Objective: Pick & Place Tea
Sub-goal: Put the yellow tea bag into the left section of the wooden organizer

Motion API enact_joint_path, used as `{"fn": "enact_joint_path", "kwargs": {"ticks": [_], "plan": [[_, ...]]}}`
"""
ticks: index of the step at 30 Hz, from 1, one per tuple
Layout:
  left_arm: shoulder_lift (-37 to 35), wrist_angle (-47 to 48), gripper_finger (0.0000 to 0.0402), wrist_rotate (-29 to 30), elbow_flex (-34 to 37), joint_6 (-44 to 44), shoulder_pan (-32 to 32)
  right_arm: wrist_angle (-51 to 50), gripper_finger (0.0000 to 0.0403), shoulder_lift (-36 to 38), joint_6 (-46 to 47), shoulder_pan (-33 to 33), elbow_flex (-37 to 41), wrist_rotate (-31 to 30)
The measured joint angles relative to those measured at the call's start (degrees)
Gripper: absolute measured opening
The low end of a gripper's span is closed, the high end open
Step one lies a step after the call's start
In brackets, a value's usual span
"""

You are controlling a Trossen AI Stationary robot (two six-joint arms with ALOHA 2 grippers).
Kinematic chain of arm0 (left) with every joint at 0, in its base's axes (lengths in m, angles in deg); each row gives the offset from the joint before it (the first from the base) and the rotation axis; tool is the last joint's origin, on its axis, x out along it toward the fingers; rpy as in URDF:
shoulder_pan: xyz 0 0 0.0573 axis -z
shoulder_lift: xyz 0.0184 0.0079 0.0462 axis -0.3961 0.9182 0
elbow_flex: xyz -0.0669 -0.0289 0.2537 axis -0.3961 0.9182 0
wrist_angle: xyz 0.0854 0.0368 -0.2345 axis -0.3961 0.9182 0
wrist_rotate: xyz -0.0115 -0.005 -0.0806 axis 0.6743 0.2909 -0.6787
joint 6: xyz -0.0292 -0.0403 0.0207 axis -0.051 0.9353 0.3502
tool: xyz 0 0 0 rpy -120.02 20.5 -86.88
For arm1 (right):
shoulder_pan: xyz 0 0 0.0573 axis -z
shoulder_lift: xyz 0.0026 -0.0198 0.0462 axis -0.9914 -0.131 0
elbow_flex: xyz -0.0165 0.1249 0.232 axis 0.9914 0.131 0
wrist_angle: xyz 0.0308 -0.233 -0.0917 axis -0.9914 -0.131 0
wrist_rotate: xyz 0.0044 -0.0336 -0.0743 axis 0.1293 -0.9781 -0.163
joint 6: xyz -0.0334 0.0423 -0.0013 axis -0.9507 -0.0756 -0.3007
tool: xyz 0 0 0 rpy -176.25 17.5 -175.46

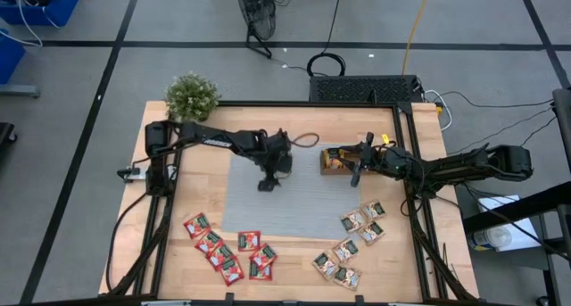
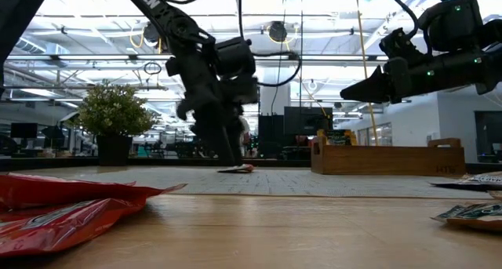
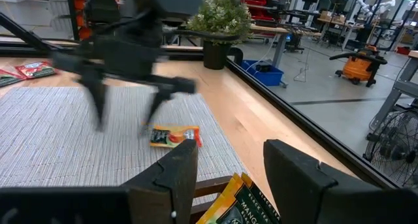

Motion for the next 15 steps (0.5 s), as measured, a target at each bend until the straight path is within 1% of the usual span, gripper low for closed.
{"fn": "enact_joint_path", "kwargs": {"ticks": [1,2,3,7,11,12,15], "plan": [[0.0,0.0,0.0271,-1.5,0.0,-1.0,0.6,0.0,0.016,0.0,0.0,0.0,0.0,0.0],[0.0,-0.3,0.0271,-1.4,0.0,-1.7,1.2,0.0,0.016,0.0,0.0,0.0,0.0,0.0],[0.0,-0.8,0.0271,0.1,0.0,-1.7,1.7,0.0,0.016,0.0,0.0,0.0,0.0,0.0],[0.0,-5.5,0.0271,12.4,0.0,3.6,1.8,0.0,0.016,0.0,0.0,0.0,0.0,0.0],[-0.1,-15.1,0.0271,25.0,0.0,8.0,1.2,0.0,0.016,0.0,0.2,0.0,0.0,0.0],[-0.1,-17.8,0.0271,26.9,0.0,9.1,1.0,0.0,0.016,0.0,0.3,0.0,0.0,0.0],[-0.2,-22.6,0.0271,28.0,0.0,9.8,0.0,0.0,0.016,0.0,0.4,0.0,0.0,0.0]]}}
